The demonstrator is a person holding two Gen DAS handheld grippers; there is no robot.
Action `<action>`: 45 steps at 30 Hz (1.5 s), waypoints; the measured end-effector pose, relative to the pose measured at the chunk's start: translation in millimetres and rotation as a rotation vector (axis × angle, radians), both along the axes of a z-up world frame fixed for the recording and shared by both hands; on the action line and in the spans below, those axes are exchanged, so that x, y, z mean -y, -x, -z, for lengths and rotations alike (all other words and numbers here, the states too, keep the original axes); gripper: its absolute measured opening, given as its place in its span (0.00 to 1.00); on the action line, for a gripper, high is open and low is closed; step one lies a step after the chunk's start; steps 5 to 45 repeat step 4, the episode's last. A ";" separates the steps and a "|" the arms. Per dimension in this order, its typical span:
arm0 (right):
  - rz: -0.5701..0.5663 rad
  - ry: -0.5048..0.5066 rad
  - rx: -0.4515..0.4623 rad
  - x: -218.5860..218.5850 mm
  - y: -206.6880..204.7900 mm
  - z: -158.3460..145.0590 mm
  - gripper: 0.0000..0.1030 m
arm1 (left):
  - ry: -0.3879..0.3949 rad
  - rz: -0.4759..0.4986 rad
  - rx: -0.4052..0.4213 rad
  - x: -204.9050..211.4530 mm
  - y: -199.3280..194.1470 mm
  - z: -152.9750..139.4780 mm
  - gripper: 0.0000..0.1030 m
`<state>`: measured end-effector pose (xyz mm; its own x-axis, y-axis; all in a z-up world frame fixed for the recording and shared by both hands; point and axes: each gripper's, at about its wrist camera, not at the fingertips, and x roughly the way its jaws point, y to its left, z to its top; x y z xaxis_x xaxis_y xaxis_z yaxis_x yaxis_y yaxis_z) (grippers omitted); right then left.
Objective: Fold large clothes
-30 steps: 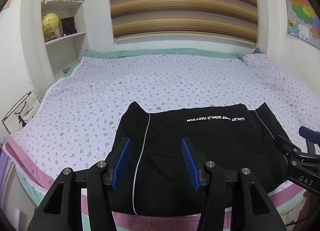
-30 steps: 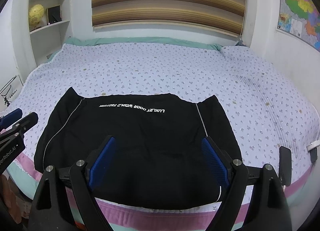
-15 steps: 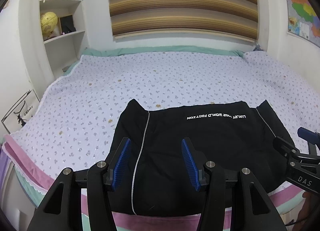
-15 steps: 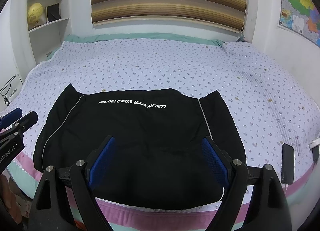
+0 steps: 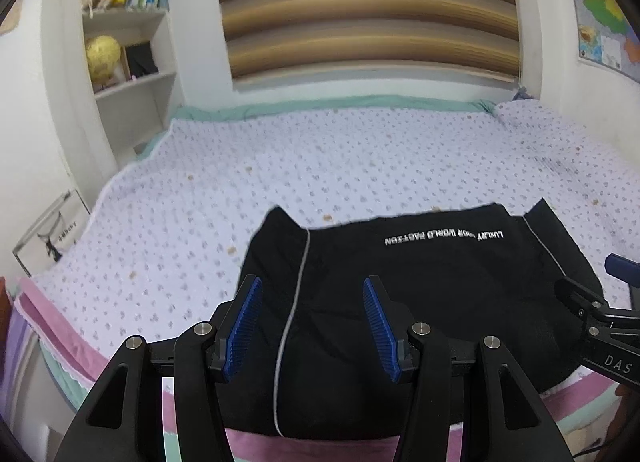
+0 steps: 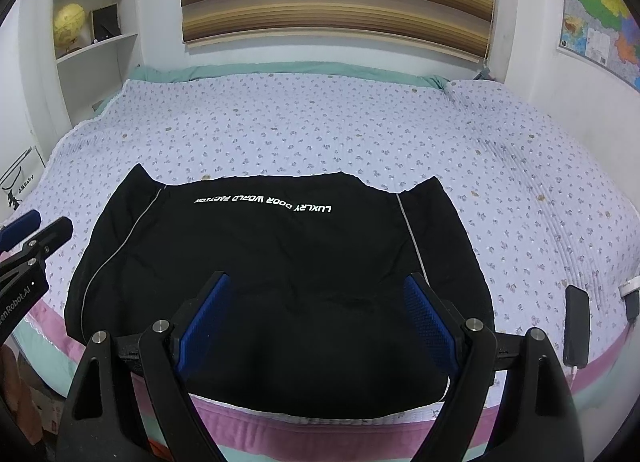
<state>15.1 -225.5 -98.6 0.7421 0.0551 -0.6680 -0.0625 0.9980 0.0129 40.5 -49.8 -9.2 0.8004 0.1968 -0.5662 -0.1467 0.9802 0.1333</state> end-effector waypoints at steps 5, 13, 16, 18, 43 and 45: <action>-0.004 0.006 0.000 -0.8 -0.7 0.8 0.87 | -0.021 0.009 0.004 2.9 0.4 -2.9 0.52; -0.004 0.006 0.000 -0.8 -0.7 0.8 0.87 | -0.021 0.009 0.004 2.9 0.4 -2.9 0.52; -0.004 0.006 0.000 -0.8 -0.7 0.8 0.87 | -0.021 0.009 0.004 2.9 0.4 -2.9 0.52; -0.004 0.006 0.000 -0.8 -0.7 0.8 0.87 | -0.021 0.009 0.004 2.9 0.4 -2.9 0.52; -0.004 0.006 0.000 -0.8 -0.7 0.8 0.87 | -0.021 0.009 0.004 2.9 0.4 -2.9 0.52; -0.004 0.006 0.000 -0.8 -0.7 0.8 0.87 | -0.021 0.009 0.004 2.9 0.4 -2.9 0.52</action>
